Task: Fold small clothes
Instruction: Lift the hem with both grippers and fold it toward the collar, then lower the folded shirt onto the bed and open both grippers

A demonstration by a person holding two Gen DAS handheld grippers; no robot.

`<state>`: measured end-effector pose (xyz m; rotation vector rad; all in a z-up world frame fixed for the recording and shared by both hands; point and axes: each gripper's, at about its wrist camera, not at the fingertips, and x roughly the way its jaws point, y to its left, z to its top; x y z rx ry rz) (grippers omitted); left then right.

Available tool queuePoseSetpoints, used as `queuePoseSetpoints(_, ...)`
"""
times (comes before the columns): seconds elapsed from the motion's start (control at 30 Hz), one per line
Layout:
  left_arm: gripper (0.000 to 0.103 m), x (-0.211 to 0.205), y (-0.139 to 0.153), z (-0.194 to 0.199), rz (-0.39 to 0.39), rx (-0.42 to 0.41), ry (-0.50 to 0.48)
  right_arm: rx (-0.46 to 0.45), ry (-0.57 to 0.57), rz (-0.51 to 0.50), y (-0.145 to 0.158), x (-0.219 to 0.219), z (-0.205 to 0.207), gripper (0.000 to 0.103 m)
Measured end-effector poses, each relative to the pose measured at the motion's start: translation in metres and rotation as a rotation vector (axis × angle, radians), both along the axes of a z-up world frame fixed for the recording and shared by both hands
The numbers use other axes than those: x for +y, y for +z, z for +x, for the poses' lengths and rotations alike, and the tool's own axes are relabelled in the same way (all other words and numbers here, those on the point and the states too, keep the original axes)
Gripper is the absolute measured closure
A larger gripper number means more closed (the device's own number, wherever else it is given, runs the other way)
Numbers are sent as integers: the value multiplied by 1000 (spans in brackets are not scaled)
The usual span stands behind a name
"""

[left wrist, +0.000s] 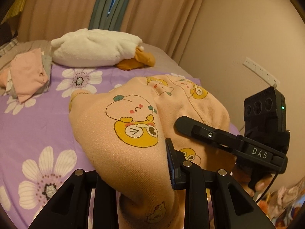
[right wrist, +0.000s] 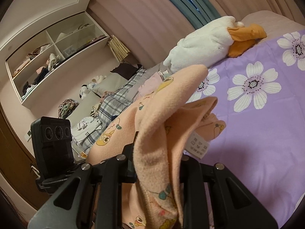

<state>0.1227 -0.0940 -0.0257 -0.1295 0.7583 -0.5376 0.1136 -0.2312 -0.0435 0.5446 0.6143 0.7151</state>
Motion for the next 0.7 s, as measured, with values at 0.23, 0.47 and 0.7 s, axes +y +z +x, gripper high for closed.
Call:
queuePoseSetpoints(0.23, 76, -2, -8, 18, 2, 8, -15, 7, -12, -11, -4, -2, 8, 79)
queuePoseSetpoints(0.47, 76, 1, -24, 53, -8, 19, -52, 48, -44, -73, -15, 3, 41, 79)
queuePoseSetpoints(0.7, 75, 21, -79, 88, 59, 157, -77, 166, -27, -57, -63, 16, 80, 79)
